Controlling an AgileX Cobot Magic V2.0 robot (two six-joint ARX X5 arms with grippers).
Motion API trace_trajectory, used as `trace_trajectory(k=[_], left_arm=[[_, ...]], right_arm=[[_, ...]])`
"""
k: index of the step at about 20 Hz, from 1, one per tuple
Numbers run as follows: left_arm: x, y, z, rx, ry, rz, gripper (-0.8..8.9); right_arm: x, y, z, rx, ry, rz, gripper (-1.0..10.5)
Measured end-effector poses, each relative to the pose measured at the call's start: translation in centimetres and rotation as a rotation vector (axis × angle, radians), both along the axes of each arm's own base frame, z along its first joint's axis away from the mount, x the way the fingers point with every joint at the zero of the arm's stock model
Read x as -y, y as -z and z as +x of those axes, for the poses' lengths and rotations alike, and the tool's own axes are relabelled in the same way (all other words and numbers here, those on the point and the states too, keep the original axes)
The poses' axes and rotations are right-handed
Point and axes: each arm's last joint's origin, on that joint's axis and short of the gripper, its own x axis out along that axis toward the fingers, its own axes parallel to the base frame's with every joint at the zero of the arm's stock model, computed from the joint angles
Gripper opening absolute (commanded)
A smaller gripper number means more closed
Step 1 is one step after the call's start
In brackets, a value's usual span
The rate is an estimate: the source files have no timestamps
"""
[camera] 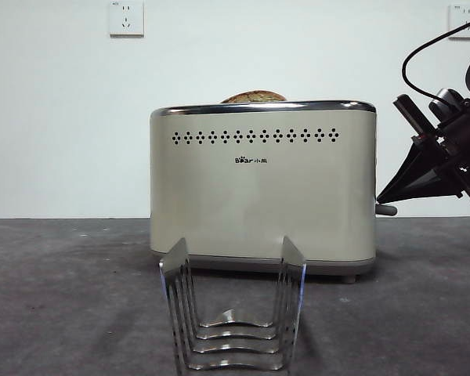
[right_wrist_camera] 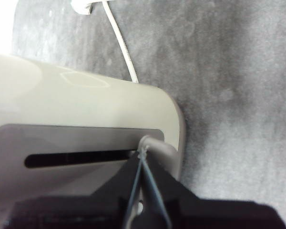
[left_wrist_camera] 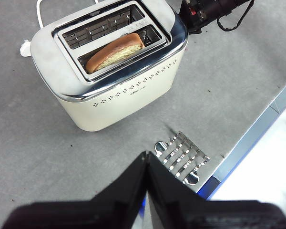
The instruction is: Pick up a slice of bread from the rack,put the bread on the toaster,press the button
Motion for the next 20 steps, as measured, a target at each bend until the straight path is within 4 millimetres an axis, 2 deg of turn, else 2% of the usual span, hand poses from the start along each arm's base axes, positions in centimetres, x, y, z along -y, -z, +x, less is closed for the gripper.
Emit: trace_trajectory(k=[15, 20], left_arm=[[0.0, 0.0, 0.0, -0.003, -0.004, -0.003, -0.07], [0.0, 0.0, 0.0, -0.002, -0.004, -0.003, -0.07]], right_arm=[[0.1, -0.1, 0.0, 0.0, -0.007, 0.01, -0.1], [0.1, -1.4, -0.3, -0.012, 0.005, 0.005, -0.1]])
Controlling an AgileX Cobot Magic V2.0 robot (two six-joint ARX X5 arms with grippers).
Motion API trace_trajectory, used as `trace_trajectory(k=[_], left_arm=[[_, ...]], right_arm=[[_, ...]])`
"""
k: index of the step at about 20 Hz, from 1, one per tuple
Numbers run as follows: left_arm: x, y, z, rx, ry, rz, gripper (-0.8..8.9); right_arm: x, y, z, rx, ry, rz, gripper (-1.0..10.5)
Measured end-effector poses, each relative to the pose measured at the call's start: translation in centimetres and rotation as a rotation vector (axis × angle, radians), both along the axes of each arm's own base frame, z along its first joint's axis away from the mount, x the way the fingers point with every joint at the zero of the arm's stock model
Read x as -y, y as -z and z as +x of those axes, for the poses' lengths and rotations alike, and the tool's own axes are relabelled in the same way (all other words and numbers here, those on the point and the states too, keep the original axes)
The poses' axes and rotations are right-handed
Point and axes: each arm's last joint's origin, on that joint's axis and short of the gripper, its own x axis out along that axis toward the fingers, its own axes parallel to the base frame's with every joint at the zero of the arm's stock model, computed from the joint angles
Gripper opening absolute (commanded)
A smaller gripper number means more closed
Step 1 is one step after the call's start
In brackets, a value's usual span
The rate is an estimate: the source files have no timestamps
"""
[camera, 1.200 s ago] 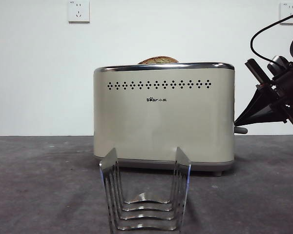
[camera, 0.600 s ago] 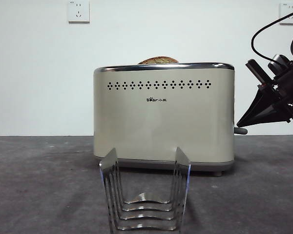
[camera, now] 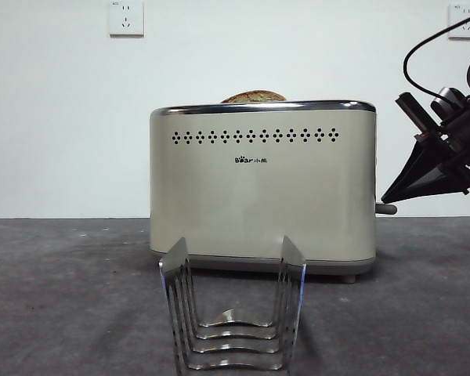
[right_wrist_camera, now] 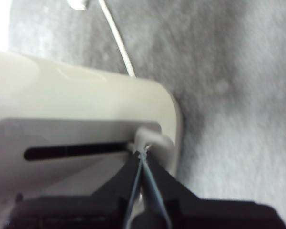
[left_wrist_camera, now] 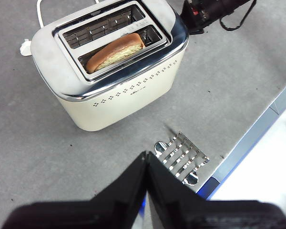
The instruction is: Pick up a slice of bread from the rack,put the bread on the toaster,press the button
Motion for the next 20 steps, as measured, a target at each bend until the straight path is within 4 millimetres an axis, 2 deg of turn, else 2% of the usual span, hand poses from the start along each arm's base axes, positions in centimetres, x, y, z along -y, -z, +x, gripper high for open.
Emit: trace_trajectory(k=[4, 7, 12, 16, 20], left_arm=[[0.0, 0.0, 0.0, 0.0, 0.0, 0.0, -0.07], [0.0, 0.0, 0.0, 0.0, 0.0, 0.0, -0.07], [0.0, 0.0, 0.0, 0.0, 0.0, 0.0, -0.06], [0.0, 0.0, 0.0, 0.0, 0.0, 0.0, -0.05], [0.0, 0.0, 0.0, 0.0, 0.0, 0.0, -0.04]], right_arm=[[0.0, -1.0, -0.9, -0.033, 0.023, -0.037, -0.1], [0.0, -2.7, -1.4, 0.009, 0.027, -0.042, -0.1], [-0.1, -8.6, -3.0, 0.129, 0.028, -0.046, -0.1], [-0.1, -14.4, -5.5, 0.25, 0.016, -0.062, -0.1], [0.0, -19.6, -9.2, 0.328, 0.034, -0.158, -0.1]])
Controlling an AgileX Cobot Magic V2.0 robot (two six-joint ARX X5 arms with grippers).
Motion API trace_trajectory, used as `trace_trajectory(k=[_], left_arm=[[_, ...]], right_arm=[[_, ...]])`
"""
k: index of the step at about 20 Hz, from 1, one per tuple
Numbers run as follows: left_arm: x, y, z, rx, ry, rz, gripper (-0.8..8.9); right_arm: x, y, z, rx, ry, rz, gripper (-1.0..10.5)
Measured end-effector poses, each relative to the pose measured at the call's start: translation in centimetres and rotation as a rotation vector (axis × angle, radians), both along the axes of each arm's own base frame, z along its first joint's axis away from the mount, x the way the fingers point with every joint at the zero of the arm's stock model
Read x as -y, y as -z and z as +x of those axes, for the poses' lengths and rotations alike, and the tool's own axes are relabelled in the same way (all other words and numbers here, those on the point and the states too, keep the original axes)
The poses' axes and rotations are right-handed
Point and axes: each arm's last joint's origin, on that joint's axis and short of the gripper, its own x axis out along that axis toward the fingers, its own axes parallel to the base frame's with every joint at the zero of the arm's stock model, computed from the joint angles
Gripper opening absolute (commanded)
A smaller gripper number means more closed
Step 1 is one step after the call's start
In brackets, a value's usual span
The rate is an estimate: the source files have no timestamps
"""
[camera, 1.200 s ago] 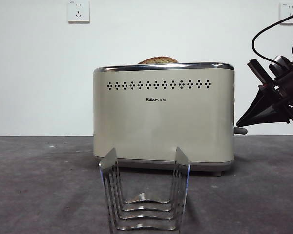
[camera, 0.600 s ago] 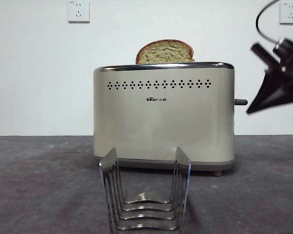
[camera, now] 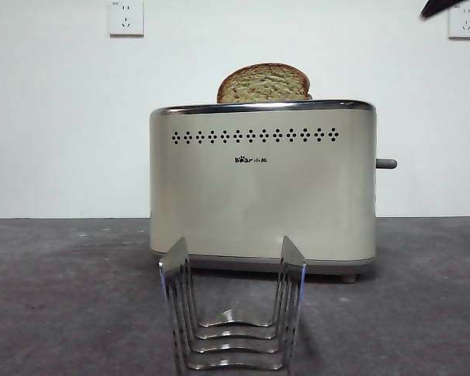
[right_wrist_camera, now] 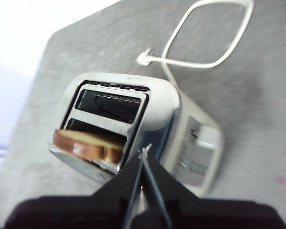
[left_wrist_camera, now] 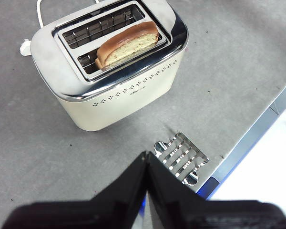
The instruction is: Pick up a slice of bread from the rack,put the bread on the toaster,press the button
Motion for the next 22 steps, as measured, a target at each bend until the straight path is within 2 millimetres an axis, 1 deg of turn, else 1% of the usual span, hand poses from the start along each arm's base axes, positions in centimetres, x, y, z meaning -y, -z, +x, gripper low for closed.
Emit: trace_trajectory(k=[3, 6, 8, 9, 12, 16, 19, 22], left_arm=[[0.0, 0.0, 0.0, 0.0, 0.0, 0.0, -0.04], [0.0, 0.0, 0.0, 0.0, 0.0, 0.0, -0.04], [0.0, 0.0, 0.0, 0.0, 0.0, 0.0, -0.04], [0.0, 0.0, 0.0, 0.0, 0.0, 0.0, -0.04], [0.0, 0.0, 0.0, 0.0, 0.0, 0.0, -0.04], [0.0, 0.0, 0.0, 0.0, 0.0, 0.0, -0.04], [0.0, 0.0, 0.0, 0.001, 0.0, -0.001, -0.04], [-0.4, -0.2, -0.1, 0.033, 0.011, 0.019, -0.04]], right_arm=[[0.2, -3.2, -3.5, 0.033, 0.055, -0.1, 0.0], [0.6, -6.1, -7.2, 0.085, 0.157, -0.217, 0.0], [0.7, -7.6, -8.9, 0.088, 0.207, -0.265, 0.0], [0.8, -8.1, -9.4, 0.081, 0.228, -0.29, 0.0], [1.1, -8.8, -9.9, 0.093, 0.31, -0.38, 0.0], [1.4, -8.8, -9.7, 0.083, 0.375, -0.445, 0.0], [1.5, -8.5, -8.9, 0.056, 0.384, -0.464, 0.0], [1.5, -8.0, -7.5, 0.018, 0.377, -0.473, 0.0]])
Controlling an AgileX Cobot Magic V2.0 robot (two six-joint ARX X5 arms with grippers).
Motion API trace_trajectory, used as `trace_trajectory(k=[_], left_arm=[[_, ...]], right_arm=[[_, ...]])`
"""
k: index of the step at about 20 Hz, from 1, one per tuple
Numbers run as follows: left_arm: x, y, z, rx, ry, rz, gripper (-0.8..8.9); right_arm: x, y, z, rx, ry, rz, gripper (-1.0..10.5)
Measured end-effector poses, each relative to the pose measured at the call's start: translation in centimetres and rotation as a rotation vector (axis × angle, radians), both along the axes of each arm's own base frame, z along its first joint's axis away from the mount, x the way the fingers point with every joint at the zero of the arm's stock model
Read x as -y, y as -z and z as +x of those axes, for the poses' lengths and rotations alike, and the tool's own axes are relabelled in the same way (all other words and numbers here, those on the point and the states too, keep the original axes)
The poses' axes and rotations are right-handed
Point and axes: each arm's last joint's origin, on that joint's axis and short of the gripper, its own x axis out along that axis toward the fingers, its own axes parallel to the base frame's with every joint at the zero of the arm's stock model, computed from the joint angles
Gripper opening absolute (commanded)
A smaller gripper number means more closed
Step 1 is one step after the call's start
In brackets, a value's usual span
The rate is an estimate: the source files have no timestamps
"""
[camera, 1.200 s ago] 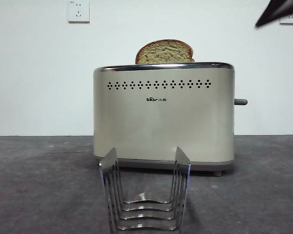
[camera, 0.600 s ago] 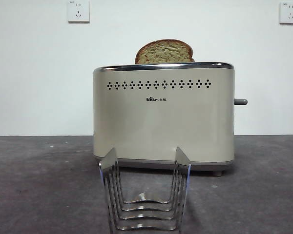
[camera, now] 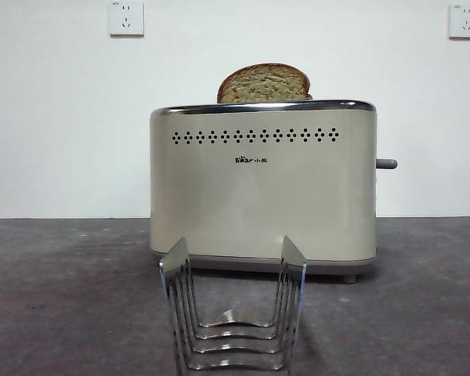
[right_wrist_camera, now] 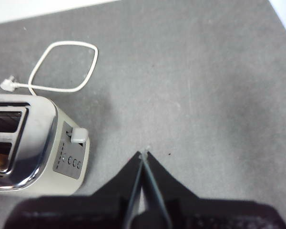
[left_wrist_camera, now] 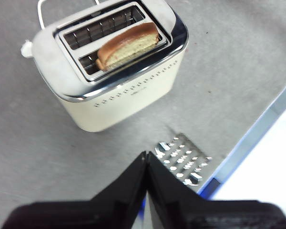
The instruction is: Pick up a slice of bread from the rack,put the bread on the toaster,press the button
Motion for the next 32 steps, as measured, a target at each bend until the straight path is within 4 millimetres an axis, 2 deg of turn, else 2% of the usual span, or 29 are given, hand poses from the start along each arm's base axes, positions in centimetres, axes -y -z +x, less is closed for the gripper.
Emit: trace_trajectory(k=[4, 8, 10, 12, 14, 17, 20, 23, 28, 32], left_arm=[[-2.1, -0.3, 0.1, 0.143, 0.049, 0.081, -0.04], [-4.6, 0.7, -0.1, 0.407, 0.045, -0.079, -0.04], [-6.2, 3.0, -0.5, 0.545, -0.039, -0.121, -0.04], [-7.5, 7.0, -0.7, 0.648, -0.127, -0.135, -0.04], [-8.5, 11.7, -0.9, 0.725, -0.208, -0.16, -0.04], [-9.5, 19.2, -1.3, 0.745, -0.329, -0.235, -0.04], [-10.1, 24.3, -1.5, 0.706, -0.404, -0.261, -0.04], [-10.6, 26.9, -1.8, 0.683, -0.465, -0.278, -0.04], [-11.4, 29.0, -2.0, 0.68, -0.565, -0.284, -0.04], [-11.9, 30.0, -2.2, 0.646, -0.633, -0.291, -0.04]], right_arm=[[0.0, 1.0, 2.2, -0.063, 0.0, 0.001, 0.0], [0.1, 2.2, 4.5, -0.13, 0.0, 0.002, 0.0], [0.1, 2.8, 5.5, -0.162, 0.0, 0.002, 0.0], [0.1, 3.4, 6.5, -0.191, 0.0, 0.003, 0.0], [0.1, 3.9, 7.2, -0.216, 0.0, 0.003, 0.0], [0.1, 4.4, 8.0, -0.239, 0.0, 0.003, 0.0], [0.1, 4.5, 8.1, -0.244, 0.0, 0.003, 0.0], [0.1, 4.5, 8.0, -0.245, 0.0, 0.004, 0.0], [0.1, 4.5, 8.0, -0.245, 0.0, 0.004, 0.0], [0.1, 4.5, 8.0, -0.245, 0.0, 0.004, 0.0]])
